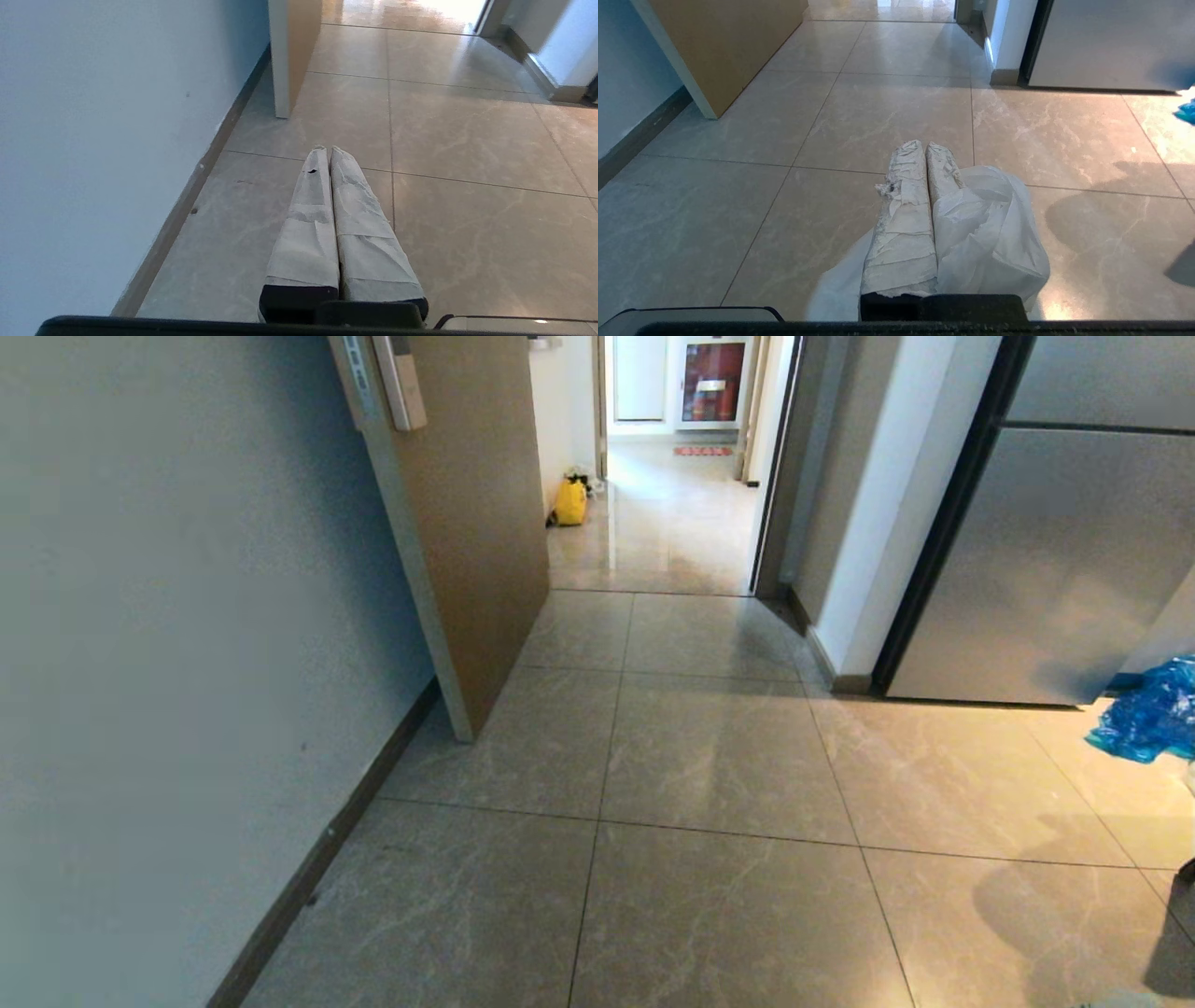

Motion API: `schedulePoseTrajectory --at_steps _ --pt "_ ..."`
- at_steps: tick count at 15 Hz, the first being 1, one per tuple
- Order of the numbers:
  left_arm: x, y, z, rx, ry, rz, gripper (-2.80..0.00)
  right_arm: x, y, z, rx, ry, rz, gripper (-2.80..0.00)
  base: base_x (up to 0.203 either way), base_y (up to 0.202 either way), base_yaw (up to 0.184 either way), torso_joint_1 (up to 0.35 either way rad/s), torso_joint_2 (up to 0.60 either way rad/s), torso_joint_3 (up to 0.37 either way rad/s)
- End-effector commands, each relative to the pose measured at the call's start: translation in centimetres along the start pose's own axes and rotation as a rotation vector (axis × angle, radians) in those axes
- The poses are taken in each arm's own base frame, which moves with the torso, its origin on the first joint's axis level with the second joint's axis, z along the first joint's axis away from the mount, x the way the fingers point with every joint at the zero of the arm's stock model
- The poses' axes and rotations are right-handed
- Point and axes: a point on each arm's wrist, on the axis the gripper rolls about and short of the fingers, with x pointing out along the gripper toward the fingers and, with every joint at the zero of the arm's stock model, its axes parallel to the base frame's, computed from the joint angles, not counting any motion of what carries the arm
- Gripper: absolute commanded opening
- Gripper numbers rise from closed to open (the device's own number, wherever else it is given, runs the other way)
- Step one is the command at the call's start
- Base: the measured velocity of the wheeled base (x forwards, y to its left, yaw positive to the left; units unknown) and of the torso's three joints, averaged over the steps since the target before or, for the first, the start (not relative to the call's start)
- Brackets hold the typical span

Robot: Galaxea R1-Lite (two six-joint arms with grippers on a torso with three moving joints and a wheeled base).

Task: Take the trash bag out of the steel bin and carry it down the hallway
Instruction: Put the trash bag at the door

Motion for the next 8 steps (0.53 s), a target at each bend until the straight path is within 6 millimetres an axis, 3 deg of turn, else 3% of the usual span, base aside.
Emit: schedulePoseTrajectory --at_steps 1,8 --pt "0.0 0.0 0.0 0.0 0.0 0.001 -2.8 0.0 0.0 0.0 -0.001 0.0 0.0 -2.8 0.0 0.0 0.0 0.0 0.0 0.0" --pt "0.0 0.0 0.0 0.0 0.0 0.001 -2.8 0.01 0.0 0.0 -0.001 0.002 0.0 -2.8 0.0 0.0 0.0 0.0 0.0 0.0"
